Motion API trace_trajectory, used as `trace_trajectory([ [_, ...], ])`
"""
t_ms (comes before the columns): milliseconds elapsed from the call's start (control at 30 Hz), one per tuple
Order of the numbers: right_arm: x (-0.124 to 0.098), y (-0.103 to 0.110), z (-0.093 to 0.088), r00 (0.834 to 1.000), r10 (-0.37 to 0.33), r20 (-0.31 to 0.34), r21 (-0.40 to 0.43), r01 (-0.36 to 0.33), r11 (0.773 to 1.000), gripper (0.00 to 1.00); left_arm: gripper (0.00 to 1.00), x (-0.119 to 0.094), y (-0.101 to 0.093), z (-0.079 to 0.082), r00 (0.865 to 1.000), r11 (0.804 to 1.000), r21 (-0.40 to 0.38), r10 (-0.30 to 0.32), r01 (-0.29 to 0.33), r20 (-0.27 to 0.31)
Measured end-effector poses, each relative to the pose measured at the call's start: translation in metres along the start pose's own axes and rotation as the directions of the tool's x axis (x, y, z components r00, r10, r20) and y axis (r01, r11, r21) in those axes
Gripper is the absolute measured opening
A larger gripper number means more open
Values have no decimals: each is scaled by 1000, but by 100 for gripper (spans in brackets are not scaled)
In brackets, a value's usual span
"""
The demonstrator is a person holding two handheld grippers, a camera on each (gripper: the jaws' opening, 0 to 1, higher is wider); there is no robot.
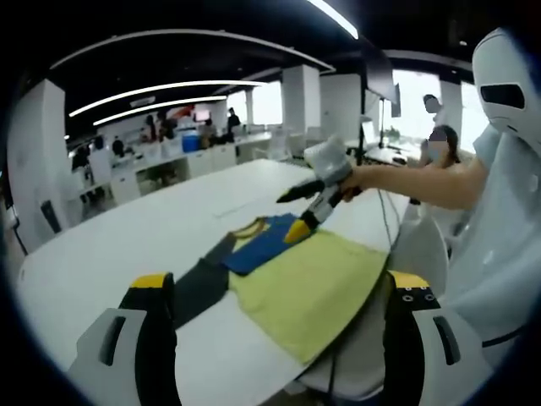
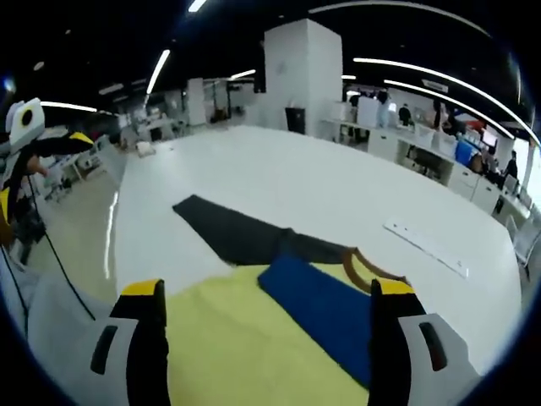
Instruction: Fold the garment on the visible template until the final outline fits inside the template.
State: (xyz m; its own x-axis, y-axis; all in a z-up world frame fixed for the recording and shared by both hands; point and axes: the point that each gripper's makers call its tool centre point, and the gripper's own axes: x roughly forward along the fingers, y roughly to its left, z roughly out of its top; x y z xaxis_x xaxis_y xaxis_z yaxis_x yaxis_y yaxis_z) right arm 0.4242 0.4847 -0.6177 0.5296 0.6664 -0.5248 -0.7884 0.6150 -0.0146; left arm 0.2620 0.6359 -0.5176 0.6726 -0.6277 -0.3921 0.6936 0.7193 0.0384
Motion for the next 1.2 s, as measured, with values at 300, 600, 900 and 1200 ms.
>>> trace_trajectory([
  [300, -19, 11, 6, 1000, 1, 31, 1, -1, 1000, 100, 100, 3, 1, -2, 1000, 1000, 4, 2, -2, -9],
  [600, -38, 23, 10, 998, -12, 55, -16, 13, 1000, 100, 100, 6, 3, -4, 1000, 1000, 6, 4, -3, -22],
  [900, -59, 34, 15, 997, -24, 73, -34, 27, 999, 100, 100, 8, 4, -6, 999, 1000, 14, 3, -3, -33],
  [1200, -86, 40, 15, 995, -47, 86, -44, 51, 998, 100, 100, 11, 6, -7, 999, 1000, 17, 3, -2, -43],
])
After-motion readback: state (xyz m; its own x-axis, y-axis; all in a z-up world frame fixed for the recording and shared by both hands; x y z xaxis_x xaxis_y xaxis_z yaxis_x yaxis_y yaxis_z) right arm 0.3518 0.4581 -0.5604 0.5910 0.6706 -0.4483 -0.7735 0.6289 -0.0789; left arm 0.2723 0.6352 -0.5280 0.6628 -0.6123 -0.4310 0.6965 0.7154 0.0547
